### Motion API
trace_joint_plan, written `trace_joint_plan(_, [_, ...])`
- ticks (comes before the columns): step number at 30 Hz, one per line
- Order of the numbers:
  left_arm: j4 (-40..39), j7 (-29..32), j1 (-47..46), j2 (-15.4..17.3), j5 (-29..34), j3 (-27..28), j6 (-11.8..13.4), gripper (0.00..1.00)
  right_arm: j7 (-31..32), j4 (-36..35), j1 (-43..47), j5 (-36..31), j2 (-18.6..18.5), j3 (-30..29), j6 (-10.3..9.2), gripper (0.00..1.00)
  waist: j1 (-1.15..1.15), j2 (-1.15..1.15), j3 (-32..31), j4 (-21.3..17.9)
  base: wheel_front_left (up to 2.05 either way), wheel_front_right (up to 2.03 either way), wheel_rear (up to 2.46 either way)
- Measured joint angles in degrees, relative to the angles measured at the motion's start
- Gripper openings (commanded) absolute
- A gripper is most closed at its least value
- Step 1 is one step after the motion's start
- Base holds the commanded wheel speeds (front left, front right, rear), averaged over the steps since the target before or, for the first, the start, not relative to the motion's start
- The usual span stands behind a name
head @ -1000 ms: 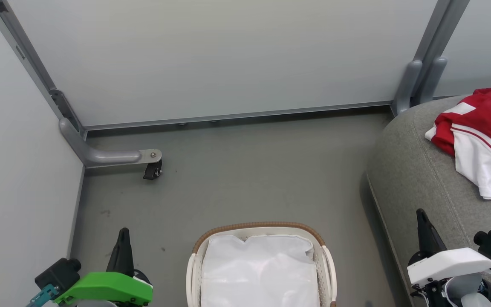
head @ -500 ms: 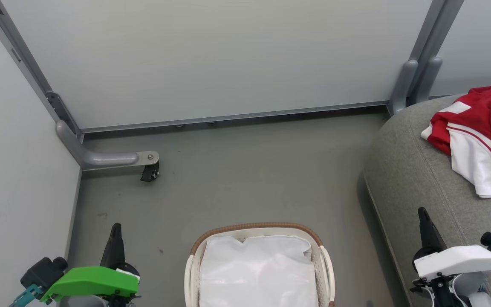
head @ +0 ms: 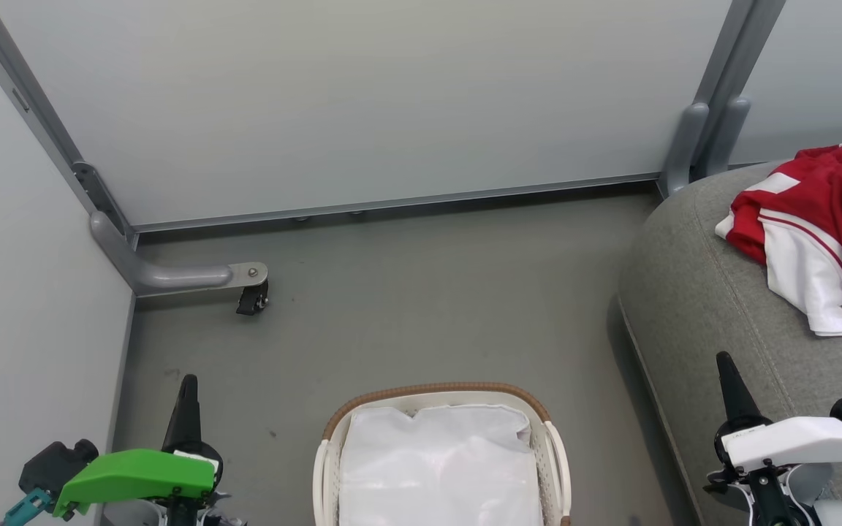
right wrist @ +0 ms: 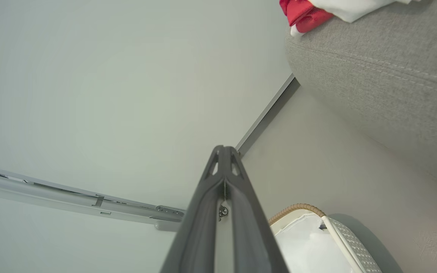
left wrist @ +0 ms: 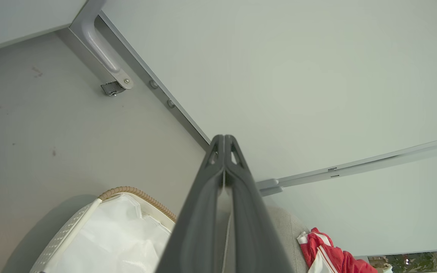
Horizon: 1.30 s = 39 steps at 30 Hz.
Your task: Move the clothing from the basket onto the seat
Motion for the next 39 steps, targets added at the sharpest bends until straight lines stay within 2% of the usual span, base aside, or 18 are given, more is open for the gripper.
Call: trace_joint_plan(39, [-1.5, 5.5, -1.6, 0.0, -17.8, 4.8, -1.5, 0.00, 5.3, -1.6, -0.9, 20.4, -0.3, -0.6, -0.01, 0.00, 0.00, 0.00, -0.5, -1.7, 0.00, 0.00, 0.00])
